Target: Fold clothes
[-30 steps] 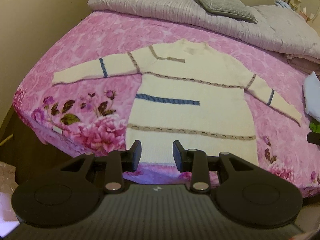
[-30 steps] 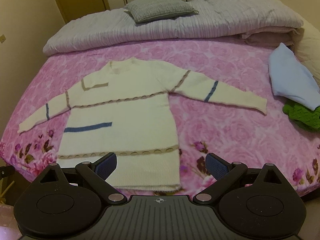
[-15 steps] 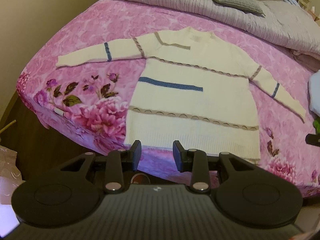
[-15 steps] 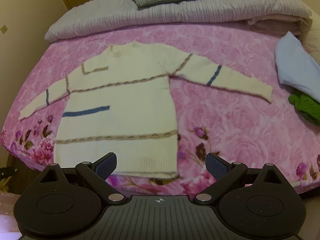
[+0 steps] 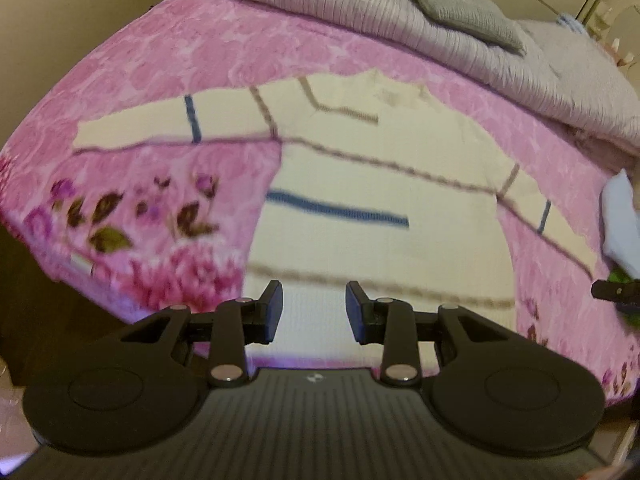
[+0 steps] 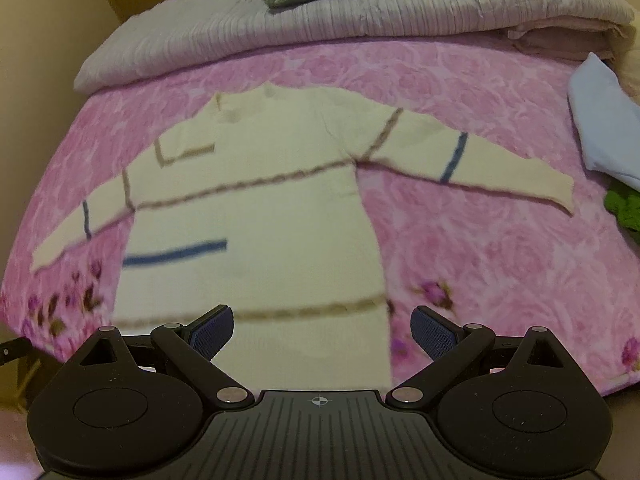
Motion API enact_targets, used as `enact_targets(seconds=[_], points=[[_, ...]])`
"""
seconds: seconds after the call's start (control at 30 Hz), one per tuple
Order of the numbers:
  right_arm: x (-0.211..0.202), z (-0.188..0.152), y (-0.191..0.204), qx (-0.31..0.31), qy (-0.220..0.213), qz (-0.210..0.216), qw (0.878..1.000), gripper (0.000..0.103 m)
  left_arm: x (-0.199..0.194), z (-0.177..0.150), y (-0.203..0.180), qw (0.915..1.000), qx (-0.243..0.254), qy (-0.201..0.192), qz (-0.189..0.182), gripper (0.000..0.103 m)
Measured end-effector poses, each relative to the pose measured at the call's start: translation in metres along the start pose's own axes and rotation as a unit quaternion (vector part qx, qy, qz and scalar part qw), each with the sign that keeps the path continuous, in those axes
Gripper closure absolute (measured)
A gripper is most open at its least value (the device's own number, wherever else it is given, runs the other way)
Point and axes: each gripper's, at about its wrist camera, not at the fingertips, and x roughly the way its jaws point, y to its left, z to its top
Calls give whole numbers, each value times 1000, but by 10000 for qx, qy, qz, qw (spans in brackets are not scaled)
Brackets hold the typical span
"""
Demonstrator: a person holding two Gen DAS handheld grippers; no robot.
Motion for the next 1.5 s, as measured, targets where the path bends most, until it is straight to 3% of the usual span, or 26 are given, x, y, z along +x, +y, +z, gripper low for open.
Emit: enact_targets(seconds=[0.2,0.37,0.47,0.6,0.83,0.93,1.07,1.13,1.17,1.33,1.37,1.5], points=[[29,35,38,389,64,-26,9992,5,29,54,67,9968,-660,-210,-405,73],[68,52,64,560,178,-142,9982,5,76,76,152,9816,-1680,-516,-741,72],[99,63,71,760,292,-286,9963,5,112,77,203,9707,-2247,-584,-616,71],[137,73,82,823,402,-432,9949,5,160,75,270,9458,-3150,-702,-363,71],[197,73,107,411,825,-601,9939,5,229,77,352,8834,-4525,-1216,-106,71],[214,72,110,320,963,-586,9931,5,250,76,368,8644,-4844,-1348,41,71],[227,70,105,257,1006,-539,9931,5,257,77,377,8471,-5013,-1763,49,71],[230,69,93,338,1023,-553,9926,5,260,84,376,8493,-4935,-1872,124,77],[231,68,86,397,1032,-558,9923,5,261,90,372,8587,-4754,-1907,175,101],[228,69,47,603,990,-560,9917,5,227,134,301,9169,-3076,-2519,353,100],[226,71,37,641,965,-559,9917,5,215,144,275,9247,-2679,-2691,263,100],[215,81,-5,775,822,-479,9924,5,186,171,148,9417,-1286,-3085,-385,100]])
